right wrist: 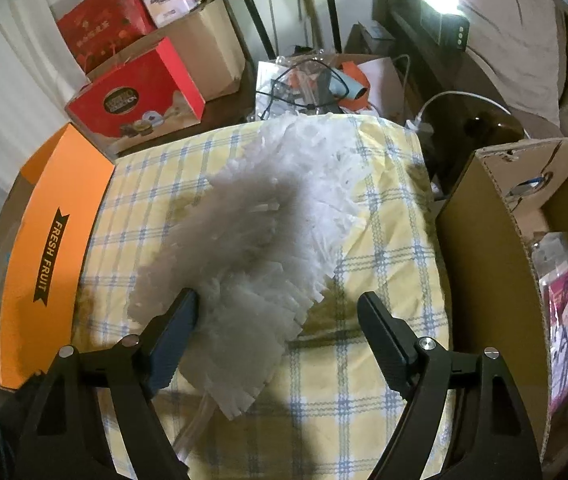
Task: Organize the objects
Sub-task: 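Grasp the white duster handle with the left gripper and lift it, then carry the white duster with the left gripper over the orange box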
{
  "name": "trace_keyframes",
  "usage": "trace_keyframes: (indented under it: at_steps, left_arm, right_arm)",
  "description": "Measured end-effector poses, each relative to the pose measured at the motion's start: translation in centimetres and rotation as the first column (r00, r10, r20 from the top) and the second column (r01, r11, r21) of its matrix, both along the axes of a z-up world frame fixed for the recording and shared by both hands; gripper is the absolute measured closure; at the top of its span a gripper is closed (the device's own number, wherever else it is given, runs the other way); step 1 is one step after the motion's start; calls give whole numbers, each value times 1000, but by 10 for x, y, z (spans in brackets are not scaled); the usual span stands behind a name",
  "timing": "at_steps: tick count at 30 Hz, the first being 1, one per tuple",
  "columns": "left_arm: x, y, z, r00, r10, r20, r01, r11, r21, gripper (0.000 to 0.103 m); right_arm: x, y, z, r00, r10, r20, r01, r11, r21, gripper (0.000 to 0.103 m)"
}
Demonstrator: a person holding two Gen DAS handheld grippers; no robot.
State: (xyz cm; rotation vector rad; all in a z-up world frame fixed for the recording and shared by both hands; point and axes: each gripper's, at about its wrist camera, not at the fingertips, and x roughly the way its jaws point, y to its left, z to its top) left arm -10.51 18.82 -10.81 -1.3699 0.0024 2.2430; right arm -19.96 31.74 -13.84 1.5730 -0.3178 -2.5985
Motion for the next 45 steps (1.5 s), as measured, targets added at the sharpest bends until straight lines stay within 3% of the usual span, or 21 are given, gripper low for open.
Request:
trace_keyframes:
  at_steps: [7,15,18,21,26,28,31,45]
  left_arm:
    - [3,15,-10,999,-37,24,37,999,-18,36]
    - [0,23,-20,999,-48,8,49,997,-61,54]
    - [1,26,-20,998,-59,-19,57,994,-90,77]
    - [0,24,-21,998,-60,-13,59,994,-92,92]
    - [0,22,-22,998,-66,-15,65,995,-77,93]
    - [0,20,-21,998,-68,-17,67,996,-66,93]
    - [2,17,-15,997,-71,-33,69,996,-58,93]
    - [18,-16,27,993,-45,-107,44,999,-14,93]
  right_arm:
    - [-5,-4,-6,1000,30,9,-29,994,-103,31]
    - [-12,-18,-21,995,81,51,-73,986,-150,32]
    - [-13,-22,-22,995,93,43,-85,983,-160,39]
    - [-15,-26,-23,993,110,41,-99,975,-201,48]
    - [-18,-35,-24,992,115,43,-105,977,-185,49]
    - [-19,-36,-23,992,119,41,-110,978,-180,59]
    - [-17,-35,-21,994,112,18,-106,973,-207,67]
    - [-4,-46,27,990,116,-82,-133,962,-239,69]
